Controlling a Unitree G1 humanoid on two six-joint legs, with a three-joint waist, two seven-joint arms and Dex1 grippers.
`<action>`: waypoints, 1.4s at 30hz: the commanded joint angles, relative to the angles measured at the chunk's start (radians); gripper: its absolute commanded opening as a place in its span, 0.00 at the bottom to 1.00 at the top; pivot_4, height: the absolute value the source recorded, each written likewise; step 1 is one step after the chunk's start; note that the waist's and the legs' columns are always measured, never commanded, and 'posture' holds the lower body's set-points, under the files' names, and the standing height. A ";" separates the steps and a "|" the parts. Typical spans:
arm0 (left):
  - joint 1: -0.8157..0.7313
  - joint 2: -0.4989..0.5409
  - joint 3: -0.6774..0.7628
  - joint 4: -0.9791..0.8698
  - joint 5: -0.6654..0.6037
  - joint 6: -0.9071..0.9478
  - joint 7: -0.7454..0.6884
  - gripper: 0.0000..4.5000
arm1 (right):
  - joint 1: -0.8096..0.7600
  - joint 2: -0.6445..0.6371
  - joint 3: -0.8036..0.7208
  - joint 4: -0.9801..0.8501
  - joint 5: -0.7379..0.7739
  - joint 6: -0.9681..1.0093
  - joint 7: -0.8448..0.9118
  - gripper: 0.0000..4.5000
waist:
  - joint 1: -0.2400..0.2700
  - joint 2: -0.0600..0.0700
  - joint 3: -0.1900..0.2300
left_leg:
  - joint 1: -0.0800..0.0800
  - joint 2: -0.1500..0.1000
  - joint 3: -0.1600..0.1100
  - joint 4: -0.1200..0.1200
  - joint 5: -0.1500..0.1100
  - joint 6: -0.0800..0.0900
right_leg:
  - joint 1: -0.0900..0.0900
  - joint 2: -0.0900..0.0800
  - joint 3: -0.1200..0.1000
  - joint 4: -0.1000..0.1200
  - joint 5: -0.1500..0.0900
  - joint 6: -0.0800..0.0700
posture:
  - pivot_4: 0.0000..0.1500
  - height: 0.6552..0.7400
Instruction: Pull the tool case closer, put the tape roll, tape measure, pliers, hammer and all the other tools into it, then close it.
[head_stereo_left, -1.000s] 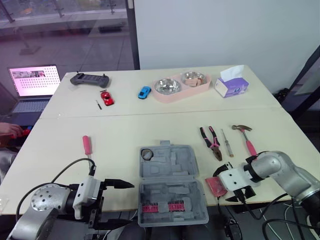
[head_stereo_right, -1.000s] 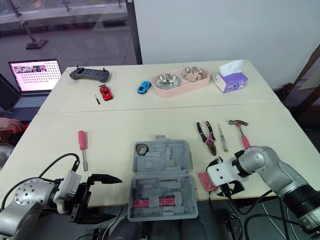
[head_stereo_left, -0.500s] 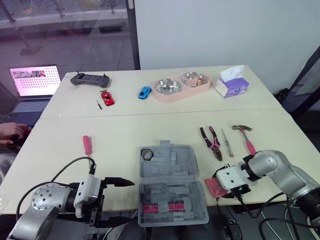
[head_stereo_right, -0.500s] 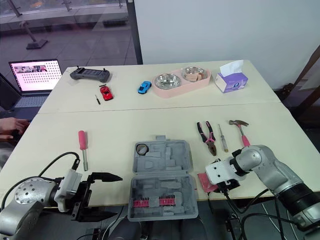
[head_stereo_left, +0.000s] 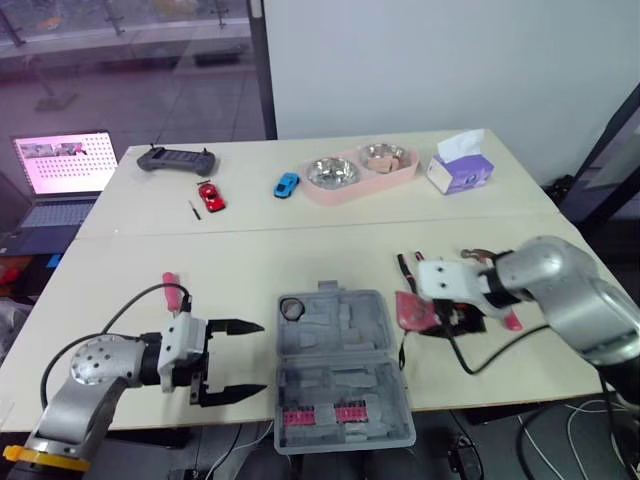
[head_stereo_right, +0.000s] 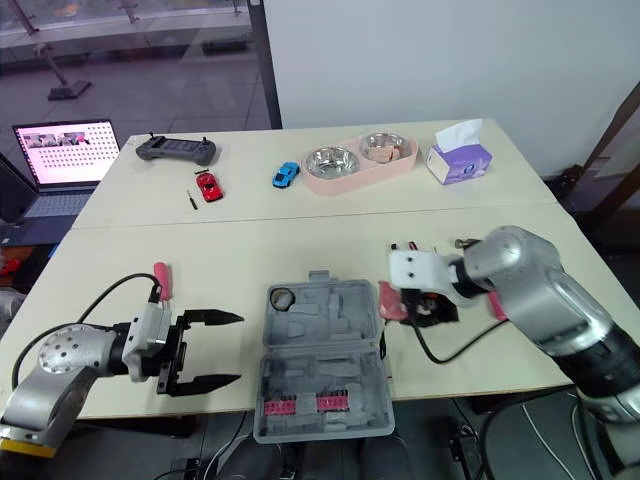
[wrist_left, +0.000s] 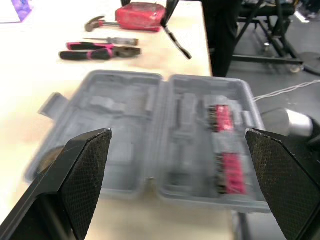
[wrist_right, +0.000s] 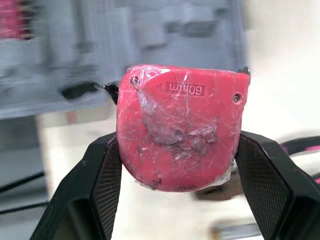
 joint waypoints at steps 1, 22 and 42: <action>-0.024 -0.005 -0.005 0.002 0.005 -0.011 -0.003 1.00 | -0.140 0.071 0.115 0.055 -0.082 0.060 0.005 0.63 | -0.001 0.000 0.000 | -0.001 0.000 0.000 0.000 0.000 0.000 | -0.001 0.000 0.000 0.000 0.000 0.000 | 1.00 1.00; -0.048 -0.036 -0.024 -0.024 0.015 0.013 0.054 1.00 | -0.370 0.332 0.455 0.470 -0.329 -0.095 0.146 0.63 | -0.019 0.000 0.000 | -0.002 -0.002 -0.001 0.000 0.002 -0.004 | -0.005 0.001 0.000 0.008 0.002 0.001 | 1.00 1.00; -0.025 -0.049 -0.005 -0.005 0.018 -0.014 0.095 1.00 | -0.393 0.491 0.429 0.719 -0.422 -0.185 0.112 0.63 | -0.020 0.000 0.000 | -0.002 -0.002 -0.001 0.000 0.004 -0.007 | -0.008 0.002 0.000 0.011 0.002 0.001 | 1.00 1.00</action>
